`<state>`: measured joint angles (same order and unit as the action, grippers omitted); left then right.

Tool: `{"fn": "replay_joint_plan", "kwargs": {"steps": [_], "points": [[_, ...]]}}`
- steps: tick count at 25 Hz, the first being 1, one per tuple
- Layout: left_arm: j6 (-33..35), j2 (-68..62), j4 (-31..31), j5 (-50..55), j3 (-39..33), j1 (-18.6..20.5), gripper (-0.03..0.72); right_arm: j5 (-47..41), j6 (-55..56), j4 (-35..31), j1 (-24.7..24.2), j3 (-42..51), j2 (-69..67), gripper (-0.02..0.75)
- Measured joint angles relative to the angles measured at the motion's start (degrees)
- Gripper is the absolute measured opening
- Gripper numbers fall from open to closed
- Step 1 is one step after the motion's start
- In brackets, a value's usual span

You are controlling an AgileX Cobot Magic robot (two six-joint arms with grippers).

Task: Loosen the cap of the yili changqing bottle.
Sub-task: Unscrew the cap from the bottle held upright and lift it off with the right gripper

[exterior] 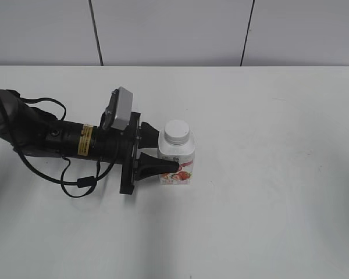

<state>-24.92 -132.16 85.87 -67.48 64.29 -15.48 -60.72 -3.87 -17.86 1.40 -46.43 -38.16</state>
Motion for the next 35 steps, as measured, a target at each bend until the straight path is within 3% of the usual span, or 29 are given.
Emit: {"fn": "replay_joint_plan", "kwargs": {"steps": [8, 16, 21, 28, 35], "points": [[-0.1, 0.0, 0.0, 0.6, 0.1, 0.0, 0.363, -4.2, 2.0, -2.6, 2.1, -16.0, -23.7, 0.448], [-0.2, 0.0, -0.2, 0.8, 0.1, 0.0, 0.361, -5.7, 17.3, -0.2, 19.1, -33.2, -48.2, 0.448], [-0.2, 0.0, -0.2, 0.9, 0.1, 0.0, 0.361, -8.2, 23.6, -0.2, 26.0, -46.6, -63.4, 0.448], [-0.3, 0.0, -0.3, 1.1, 0.1, 0.0, 0.361, -8.6, 31.2, 3.0, 29.8, -60.7, -75.8, 0.448], [-0.3, 0.0, -0.4, 1.3, 0.1, 0.0, 0.361, -8.7, 33.6, 3.4, 31.6, -62.5, -80.1, 0.448]]}}
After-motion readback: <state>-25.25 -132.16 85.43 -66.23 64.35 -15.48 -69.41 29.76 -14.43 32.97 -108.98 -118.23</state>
